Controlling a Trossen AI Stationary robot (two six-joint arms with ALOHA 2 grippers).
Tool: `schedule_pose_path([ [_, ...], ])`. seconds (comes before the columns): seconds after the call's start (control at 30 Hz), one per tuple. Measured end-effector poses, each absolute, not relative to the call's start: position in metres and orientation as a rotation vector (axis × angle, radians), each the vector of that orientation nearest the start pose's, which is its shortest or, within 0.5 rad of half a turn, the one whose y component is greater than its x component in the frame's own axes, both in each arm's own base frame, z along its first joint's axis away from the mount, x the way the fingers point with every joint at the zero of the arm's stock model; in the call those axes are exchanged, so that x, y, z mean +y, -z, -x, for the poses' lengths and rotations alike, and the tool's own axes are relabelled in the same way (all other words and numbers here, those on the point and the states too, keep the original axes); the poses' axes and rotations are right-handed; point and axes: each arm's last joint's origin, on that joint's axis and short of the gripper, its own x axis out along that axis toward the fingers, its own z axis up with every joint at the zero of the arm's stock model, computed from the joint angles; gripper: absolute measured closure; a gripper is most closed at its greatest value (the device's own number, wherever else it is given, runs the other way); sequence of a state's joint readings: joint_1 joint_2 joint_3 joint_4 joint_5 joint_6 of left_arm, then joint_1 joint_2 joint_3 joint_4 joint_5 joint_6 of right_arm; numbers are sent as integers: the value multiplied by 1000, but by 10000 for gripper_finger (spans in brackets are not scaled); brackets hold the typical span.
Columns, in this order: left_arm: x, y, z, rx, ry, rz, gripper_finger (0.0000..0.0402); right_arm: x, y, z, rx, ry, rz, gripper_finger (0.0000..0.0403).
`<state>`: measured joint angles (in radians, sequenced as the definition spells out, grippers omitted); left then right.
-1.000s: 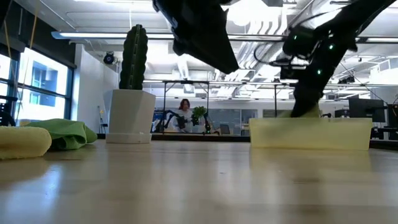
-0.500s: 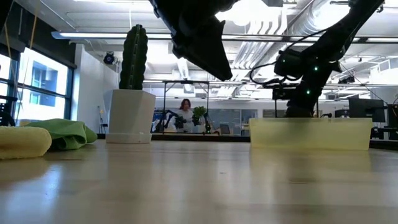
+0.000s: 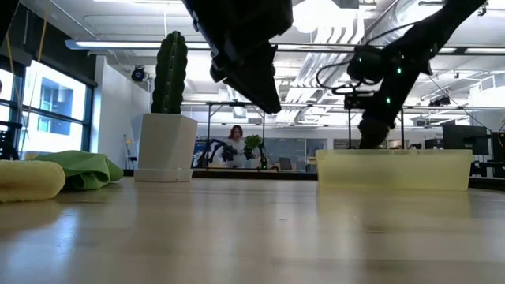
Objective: Roll microfiber towels into tight, uniform cylinder then place into a basket
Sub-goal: Put the light green microfiber cloth into the yellow bin, then fold the green microfiber cloth
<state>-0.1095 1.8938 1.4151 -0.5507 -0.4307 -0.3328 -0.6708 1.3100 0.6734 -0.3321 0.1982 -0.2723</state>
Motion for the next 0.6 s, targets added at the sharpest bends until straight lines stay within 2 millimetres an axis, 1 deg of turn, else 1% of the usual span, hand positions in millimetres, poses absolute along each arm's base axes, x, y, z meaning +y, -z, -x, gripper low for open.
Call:
schedule_pose_path([
  [0.17, -25, -218, -385, 992, -507, 83, 311, -147, -204, -185, 1039, 664, -38, 176],
  [0.27, -23, -229, -368, 1064, -555, 139, 311, -138, -214, -187, 1007, 634, -82, 176],
  [0.33, -25, -237, -353, 1119, -588, 191, 311, -130, -219, -188, 983, 577, -104, 176],
  [0.4, -29, -247, -336, 1190, -629, 252, 311, -122, -223, -190, 942, 510, -133, 176],
  [0.47, -34, -252, -323, 1262, -650, 326, 311, -112, -227, -192, 915, 441, -156, 176],
  [0.53, -42, -252, -311, 1370, -672, 392, 311, -102, -230, -196, 890, 381, -166, 176],
  [0.6, -51, -252, -304, 1448, -658, 461, 311, -92, -232, -200, 875, 329, -163, 176],
])
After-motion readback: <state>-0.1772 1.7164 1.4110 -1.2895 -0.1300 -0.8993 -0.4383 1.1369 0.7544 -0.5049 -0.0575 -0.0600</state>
